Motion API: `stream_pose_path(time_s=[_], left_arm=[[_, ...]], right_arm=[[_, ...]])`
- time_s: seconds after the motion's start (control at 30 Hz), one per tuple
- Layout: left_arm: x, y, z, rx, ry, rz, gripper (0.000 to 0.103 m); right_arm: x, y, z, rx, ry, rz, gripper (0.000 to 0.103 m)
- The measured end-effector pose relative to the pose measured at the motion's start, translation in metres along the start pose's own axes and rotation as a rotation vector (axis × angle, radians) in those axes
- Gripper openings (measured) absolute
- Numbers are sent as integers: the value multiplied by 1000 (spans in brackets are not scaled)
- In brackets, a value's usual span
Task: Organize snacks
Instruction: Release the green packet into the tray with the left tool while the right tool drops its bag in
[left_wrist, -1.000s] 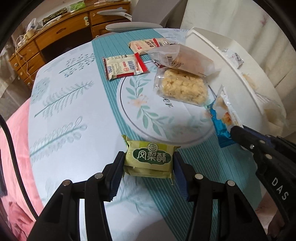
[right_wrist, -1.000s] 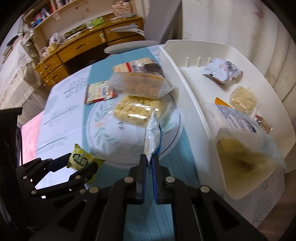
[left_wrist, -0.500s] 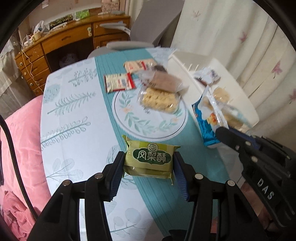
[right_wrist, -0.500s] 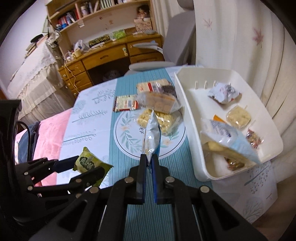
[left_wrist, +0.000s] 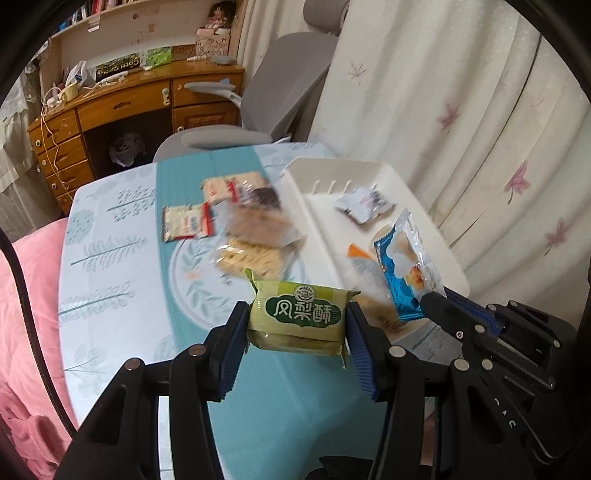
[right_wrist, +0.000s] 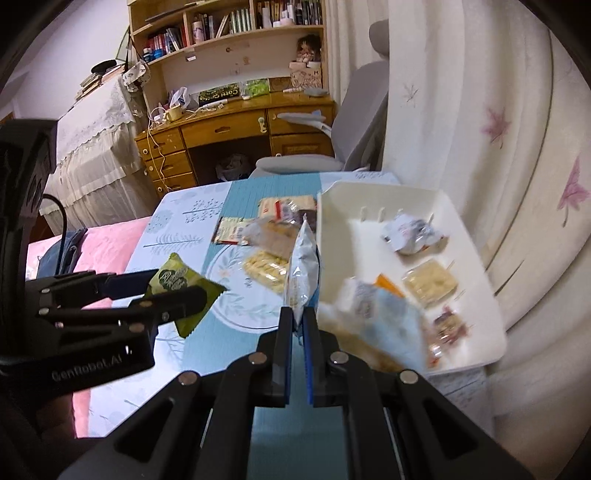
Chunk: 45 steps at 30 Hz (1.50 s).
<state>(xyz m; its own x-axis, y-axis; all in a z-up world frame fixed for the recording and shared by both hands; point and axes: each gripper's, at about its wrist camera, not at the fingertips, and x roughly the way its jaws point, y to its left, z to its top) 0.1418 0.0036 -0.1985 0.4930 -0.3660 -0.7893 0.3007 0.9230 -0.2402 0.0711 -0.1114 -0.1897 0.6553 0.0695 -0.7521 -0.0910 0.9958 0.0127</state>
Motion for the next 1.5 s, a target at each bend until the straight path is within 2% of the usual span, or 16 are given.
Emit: stream_pose_path(time_s=[0.47, 0.8, 0.83, 0.87, 0.93, 0.97, 1.0, 1.1, 1.13, 1.4, 1.5], left_arm=[[38, -94, 32, 0, -39, -66, 51], [70, -133, 55, -13, -56, -88, 51], [73, -135, 56, -15, -51, -91, 53], [77, -138, 58, -17, -42, -89, 60], [83, -143, 60, -22, -28, -78, 73], [84, -144, 60, -25, -30, -75, 75], [84, -144, 61, -27, -32, -75, 76], [85, -144, 61, -31, -25, -61, 78], [85, -142, 60, -36, -21, -55, 78], [79, -118, 52, -90, 13, -36, 78], [74, -106, 47, -108, 37, -35, 78]], right_arm=[[-7, -101, 13, -38, 4, 0, 5], [3, -157, 20, -65, 21, -2, 6], [4, -161, 21, -67, 22, -4, 6], [5, -164, 21, -68, 23, -5, 6], [8, -172, 22, -68, 30, -7, 8], [9, -174, 22, -66, 36, -8, 10], [11, -176, 22, -62, 41, -9, 15], [16, -184, 21, -46, 61, -18, 40], [17, -186, 21, -39, 62, -15, 44], [21, -178, 20, -24, 87, 2, 45], [24, -170, 21, -18, 99, 10, 49]])
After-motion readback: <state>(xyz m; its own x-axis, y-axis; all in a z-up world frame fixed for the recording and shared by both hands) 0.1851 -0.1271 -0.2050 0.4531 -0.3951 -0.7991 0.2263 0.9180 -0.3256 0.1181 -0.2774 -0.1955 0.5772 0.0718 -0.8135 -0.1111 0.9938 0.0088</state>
